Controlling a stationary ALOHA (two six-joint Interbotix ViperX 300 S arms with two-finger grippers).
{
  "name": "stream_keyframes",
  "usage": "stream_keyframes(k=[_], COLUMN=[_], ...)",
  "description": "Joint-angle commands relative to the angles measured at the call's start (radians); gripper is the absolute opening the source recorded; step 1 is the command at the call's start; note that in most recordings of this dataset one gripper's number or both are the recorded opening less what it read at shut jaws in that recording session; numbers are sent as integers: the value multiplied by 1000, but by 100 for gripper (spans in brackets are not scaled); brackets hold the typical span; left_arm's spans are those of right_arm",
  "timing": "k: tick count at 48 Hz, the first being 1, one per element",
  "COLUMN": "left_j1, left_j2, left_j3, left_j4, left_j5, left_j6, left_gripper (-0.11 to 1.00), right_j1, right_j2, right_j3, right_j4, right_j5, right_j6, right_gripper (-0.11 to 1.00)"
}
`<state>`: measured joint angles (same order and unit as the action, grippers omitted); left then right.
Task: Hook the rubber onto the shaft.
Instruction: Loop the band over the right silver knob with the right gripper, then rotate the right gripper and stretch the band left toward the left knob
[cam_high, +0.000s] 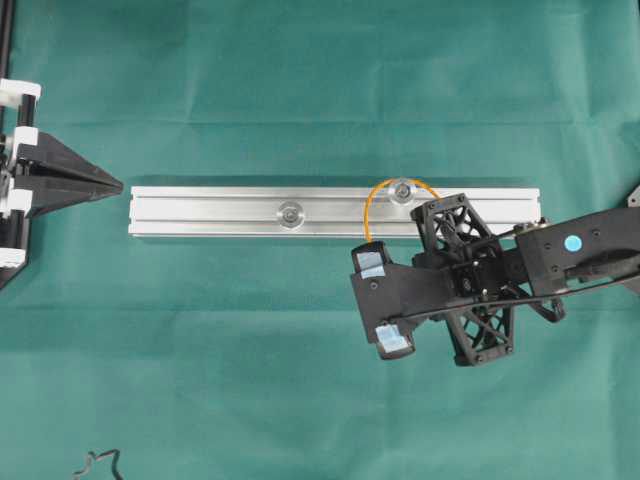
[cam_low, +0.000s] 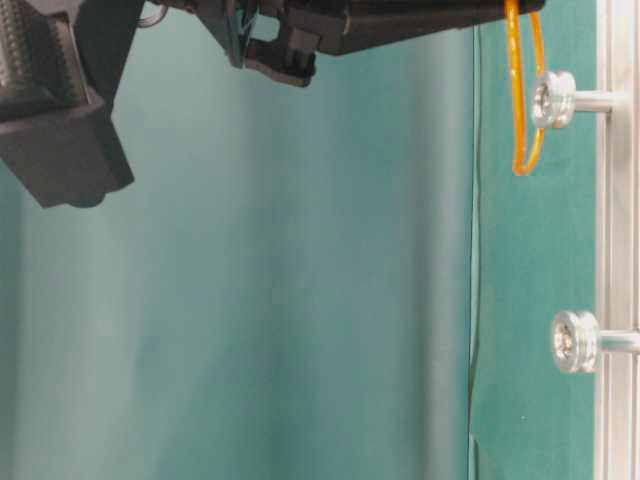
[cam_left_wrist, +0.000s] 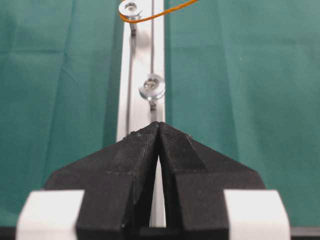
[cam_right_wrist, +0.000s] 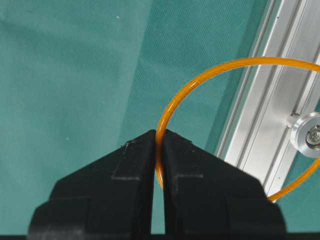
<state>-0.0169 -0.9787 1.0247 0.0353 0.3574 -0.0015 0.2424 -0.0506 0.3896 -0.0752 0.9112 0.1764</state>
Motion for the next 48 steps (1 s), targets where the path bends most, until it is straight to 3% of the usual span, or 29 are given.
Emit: stream_keyframes(k=[1, 11, 19, 48], left_j1=[-3, -3, -3, -3], left_j2=[8, 8, 8, 8], left_j3=[-31, -31, -29, -31], left_j4=[2, 2, 2, 2], left_j5=[-9, -8, -9, -9], left_j6=[2, 2, 2, 2], left_gripper=[0, 0, 0, 0], right_j1=[5, 5, 3, 5], right_j2=[-11, -3, 21, 67], right_j3=[-26, -34, -66, -137], right_j4=[3, 3, 3, 3], right_j5=[-6, -6, -6, 15], right_j6=[2, 14, 100, 600], right_gripper=[6, 6, 6, 6])
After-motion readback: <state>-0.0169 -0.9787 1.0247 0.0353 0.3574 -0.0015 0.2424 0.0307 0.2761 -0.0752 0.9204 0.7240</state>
